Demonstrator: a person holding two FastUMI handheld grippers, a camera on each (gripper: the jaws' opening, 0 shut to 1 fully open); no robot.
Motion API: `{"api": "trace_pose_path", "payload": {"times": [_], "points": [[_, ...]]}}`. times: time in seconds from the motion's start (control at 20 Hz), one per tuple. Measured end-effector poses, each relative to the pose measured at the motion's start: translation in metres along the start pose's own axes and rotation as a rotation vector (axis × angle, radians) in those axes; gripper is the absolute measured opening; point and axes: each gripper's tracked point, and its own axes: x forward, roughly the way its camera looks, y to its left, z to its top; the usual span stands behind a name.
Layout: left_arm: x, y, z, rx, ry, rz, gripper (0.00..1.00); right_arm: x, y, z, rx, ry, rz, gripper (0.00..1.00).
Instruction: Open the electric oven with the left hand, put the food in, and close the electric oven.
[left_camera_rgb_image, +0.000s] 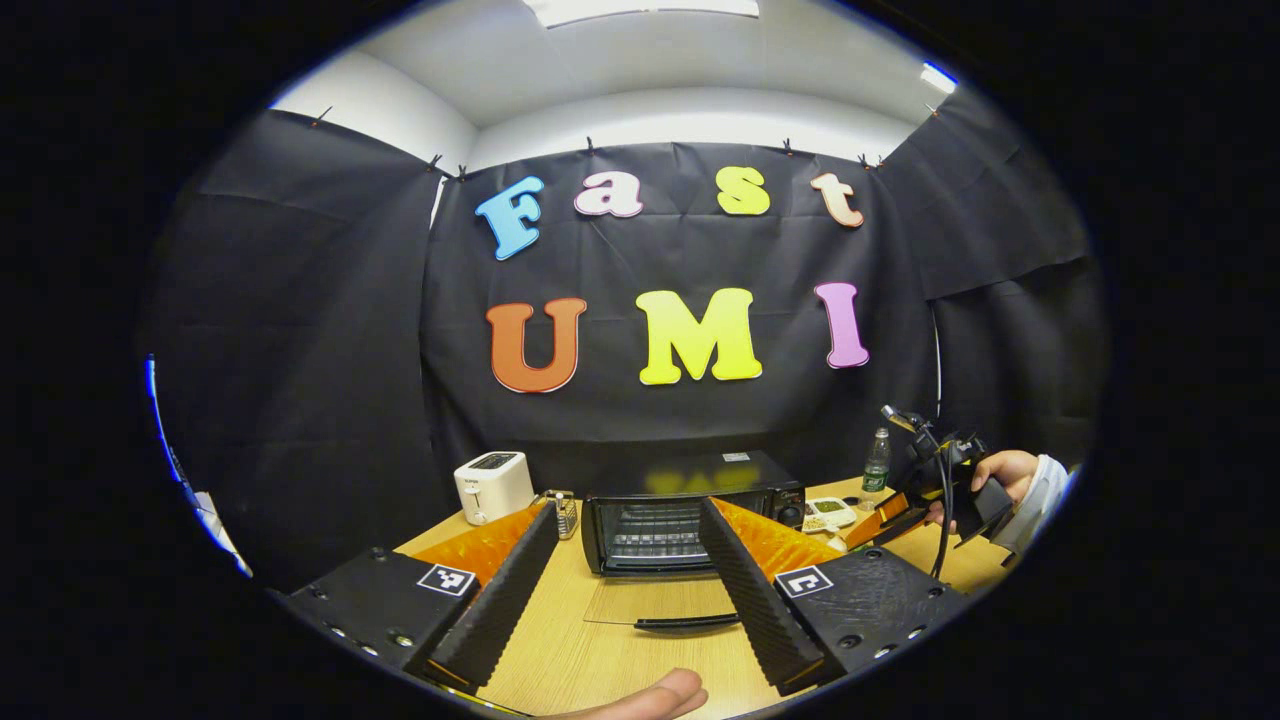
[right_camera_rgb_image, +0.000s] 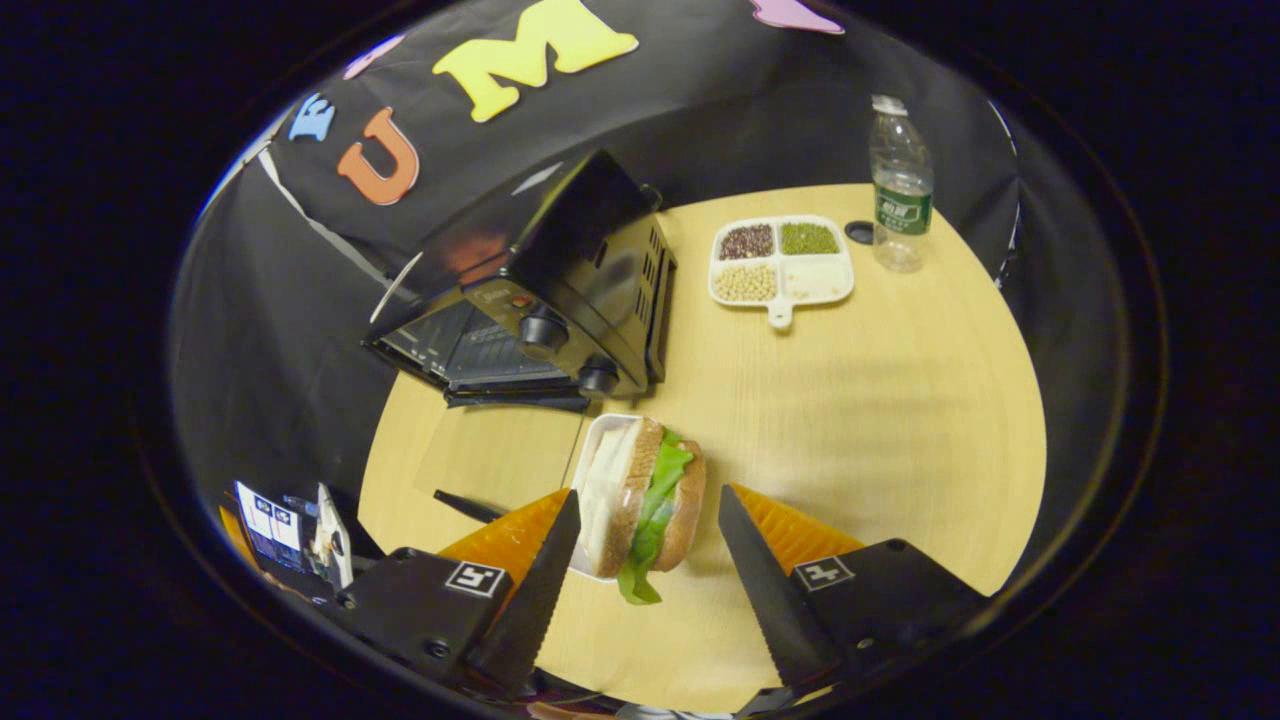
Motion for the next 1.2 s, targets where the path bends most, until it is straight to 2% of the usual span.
{"api": "trace_pose_path", "payload": {"times": [0.05, 0.2, 0.25, 0.35, 0.6, 0.85, 0.9, 0.95, 1.05, 1.2], "points": [[0.001, -0.003, -0.004, 0.004, 0.012, -0.007, 0.93, 0.004, -0.002, 0.0, 0.023, 0.02, 0.006, 0.82], [0.005, -0.002, -0.011, 0.022, 0.037, -0.001, 0.94, 0.014, 0.0, 0.003, 0.102, 0.07, 0.069, 0.75], [0.007, -0.002, -0.014, 0.027, 0.044, 0.002, 0.94, 0.019, 0.0, 0.001, 0.125, 0.089, 0.08, 0.63], [0.01, -0.006, -0.017, 0.025, 0.055, -0.004, 0.94, 0.025, 0.0, -0.002, 0.136, 0.114, 0.104, 0.56], [0.011, -0.014, -0.018, 0.021, 0.053, -0.025, 0.94, 0.03, 0.001, -0.003, 0.118, 0.149, 0.152, 0.54], [0.01, -0.018, -0.025, 0.035, 0.071, -0.028, 0.94, 0.035, 0.003, -0.007, 0.152, 0.162, 0.213, 0.55], [0.01, -0.017, -0.026, 0.034, 0.076, -0.024, 0.94, 0.035, 0.004, -0.007, 0.162, 0.158, 0.217, 0.54], [0.011, -0.015, -0.027, 0.031, 0.079, -0.021, 0.94, 0.034, 0.005, -0.008, 0.174, 0.151, 0.214, 0.47], [0.008, -0.014, -0.024, 0.023, 0.076, -0.024, 0.94, 0.027, 0.008, -0.012, 0.157, 0.131, 0.209, 0.41], [-0.001, -0.014, -0.021, 0.003, 0.067, -0.038, 0.94, 0.013, 0.012, -0.016, 0.152, 0.08, 0.183, 0.41]]}}
